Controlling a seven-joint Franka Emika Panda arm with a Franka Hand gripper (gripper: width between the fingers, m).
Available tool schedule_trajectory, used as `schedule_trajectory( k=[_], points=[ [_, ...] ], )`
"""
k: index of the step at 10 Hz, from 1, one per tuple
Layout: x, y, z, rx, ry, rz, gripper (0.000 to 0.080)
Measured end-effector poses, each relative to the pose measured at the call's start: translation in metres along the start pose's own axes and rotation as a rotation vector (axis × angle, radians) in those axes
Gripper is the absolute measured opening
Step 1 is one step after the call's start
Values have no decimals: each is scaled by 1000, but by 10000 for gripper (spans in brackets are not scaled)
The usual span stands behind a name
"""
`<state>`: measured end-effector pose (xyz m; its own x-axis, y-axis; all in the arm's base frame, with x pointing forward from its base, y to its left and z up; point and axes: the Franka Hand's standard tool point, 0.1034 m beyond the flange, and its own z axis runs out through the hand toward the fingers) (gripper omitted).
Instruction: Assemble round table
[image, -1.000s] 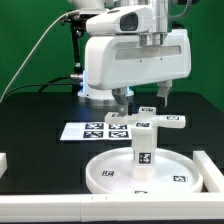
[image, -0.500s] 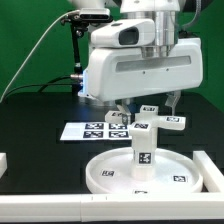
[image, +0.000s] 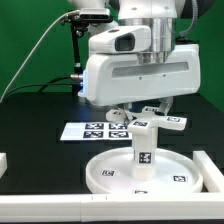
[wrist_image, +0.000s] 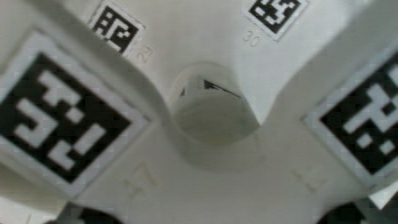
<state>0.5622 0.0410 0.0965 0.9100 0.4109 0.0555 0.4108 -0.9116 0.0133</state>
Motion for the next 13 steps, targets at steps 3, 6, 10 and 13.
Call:
schedule_trajectory(
  k=[3, 6, 10, 13],
  points=[
    [0, 0, 1, 2, 0, 219, 448],
    [1, 1, 2, 9, 34, 664, 448],
    [0, 2, 2, 56, 32, 1178, 449],
    [-1, 2, 3, 72, 54, 1429, 449]
  ],
)
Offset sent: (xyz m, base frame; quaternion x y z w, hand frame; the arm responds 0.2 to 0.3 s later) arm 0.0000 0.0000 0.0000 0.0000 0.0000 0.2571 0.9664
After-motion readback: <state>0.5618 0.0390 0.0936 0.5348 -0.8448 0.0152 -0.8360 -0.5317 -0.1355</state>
